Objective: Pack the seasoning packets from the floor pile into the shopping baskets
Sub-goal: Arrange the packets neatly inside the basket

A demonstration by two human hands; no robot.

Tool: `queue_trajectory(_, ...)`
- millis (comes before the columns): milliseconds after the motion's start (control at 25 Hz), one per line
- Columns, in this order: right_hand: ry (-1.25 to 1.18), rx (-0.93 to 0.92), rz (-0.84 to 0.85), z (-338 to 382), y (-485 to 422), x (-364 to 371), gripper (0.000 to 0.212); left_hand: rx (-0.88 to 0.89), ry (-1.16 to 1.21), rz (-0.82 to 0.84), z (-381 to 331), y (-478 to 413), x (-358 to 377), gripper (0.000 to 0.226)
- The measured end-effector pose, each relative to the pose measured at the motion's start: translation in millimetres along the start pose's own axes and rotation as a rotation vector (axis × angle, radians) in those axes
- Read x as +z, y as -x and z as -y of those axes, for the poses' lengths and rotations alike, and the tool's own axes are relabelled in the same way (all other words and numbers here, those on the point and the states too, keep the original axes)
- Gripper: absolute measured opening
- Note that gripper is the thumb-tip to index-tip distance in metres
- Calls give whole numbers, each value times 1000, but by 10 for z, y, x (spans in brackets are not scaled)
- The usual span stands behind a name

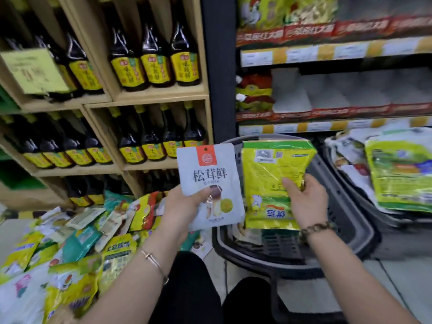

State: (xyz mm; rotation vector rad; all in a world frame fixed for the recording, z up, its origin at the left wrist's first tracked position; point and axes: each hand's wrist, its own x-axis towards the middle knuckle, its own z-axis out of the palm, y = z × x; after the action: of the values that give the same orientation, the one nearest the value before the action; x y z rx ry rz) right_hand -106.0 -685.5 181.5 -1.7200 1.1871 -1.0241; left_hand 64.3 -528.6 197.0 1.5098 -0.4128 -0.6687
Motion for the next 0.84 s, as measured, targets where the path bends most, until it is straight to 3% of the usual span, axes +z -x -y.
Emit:
queue_trajectory(200, 235, 96, -64, -491, -338, -339, 26, 22, -240, 50, 144, -257, 494, 23)
queue_trajectory(440, 509, 293, 104, -1010, -712, -50, 23, -143, -537, 104, 671, -954, 995, 20)
queue_trajectory(640, 593, 472, 146, -1492, -1249, 428, 20, -283, -478, -109, 1352, -1674, 1426, 21)
queue_trajectory(840, 718, 549, 242, -2168, -1732, 1054, 29, -489, -578, -179, 2241, -2120, 1590, 31)
